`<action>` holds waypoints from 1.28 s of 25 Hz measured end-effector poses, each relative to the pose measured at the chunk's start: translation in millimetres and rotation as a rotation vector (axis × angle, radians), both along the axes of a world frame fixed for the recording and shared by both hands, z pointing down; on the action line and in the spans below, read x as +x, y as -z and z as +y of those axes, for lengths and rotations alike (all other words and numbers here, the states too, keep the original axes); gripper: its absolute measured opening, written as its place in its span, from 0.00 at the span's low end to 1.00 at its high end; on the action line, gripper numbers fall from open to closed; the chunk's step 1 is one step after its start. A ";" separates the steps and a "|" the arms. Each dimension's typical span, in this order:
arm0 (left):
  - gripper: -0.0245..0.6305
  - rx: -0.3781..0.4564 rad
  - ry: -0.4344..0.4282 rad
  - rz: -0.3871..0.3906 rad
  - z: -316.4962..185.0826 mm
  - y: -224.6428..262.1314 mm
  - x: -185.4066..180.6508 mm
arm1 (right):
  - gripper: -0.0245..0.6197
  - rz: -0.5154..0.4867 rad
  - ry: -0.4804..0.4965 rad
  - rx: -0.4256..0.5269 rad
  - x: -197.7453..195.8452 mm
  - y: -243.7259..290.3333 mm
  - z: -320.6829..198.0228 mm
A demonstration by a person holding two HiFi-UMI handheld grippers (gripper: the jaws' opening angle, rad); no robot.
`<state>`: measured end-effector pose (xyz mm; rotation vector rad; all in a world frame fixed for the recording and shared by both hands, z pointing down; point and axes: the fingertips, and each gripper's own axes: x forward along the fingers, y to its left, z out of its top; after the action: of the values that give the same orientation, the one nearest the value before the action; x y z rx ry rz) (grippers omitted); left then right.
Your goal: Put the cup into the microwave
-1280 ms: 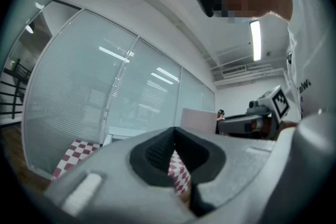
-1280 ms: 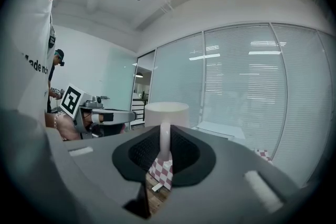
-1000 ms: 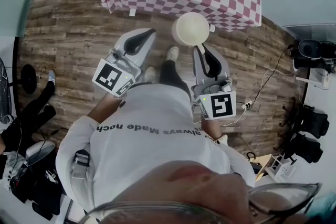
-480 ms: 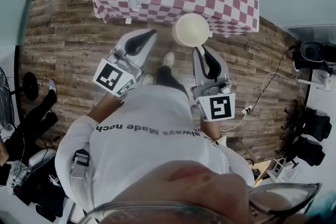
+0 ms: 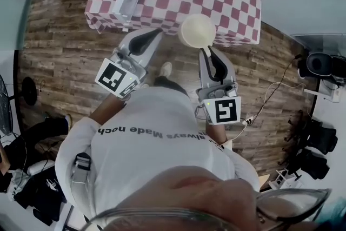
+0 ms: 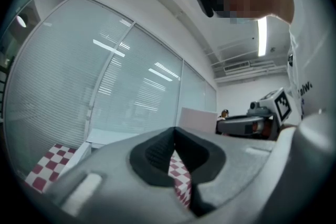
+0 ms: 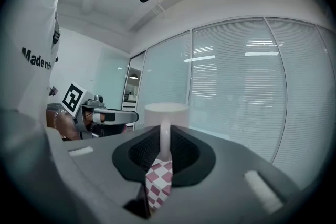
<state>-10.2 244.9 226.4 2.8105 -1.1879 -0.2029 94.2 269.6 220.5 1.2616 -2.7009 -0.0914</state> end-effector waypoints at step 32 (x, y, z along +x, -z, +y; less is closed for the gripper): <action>0.04 -0.033 0.047 -0.022 -210.4 -13.7 37.1 | 0.10 -0.028 0.046 -0.036 34.7 -10.5 -213.1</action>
<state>26.9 34.5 240.1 2.7659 -1.2503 -0.1541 129.0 56.5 231.0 1.2000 -2.7422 -0.0303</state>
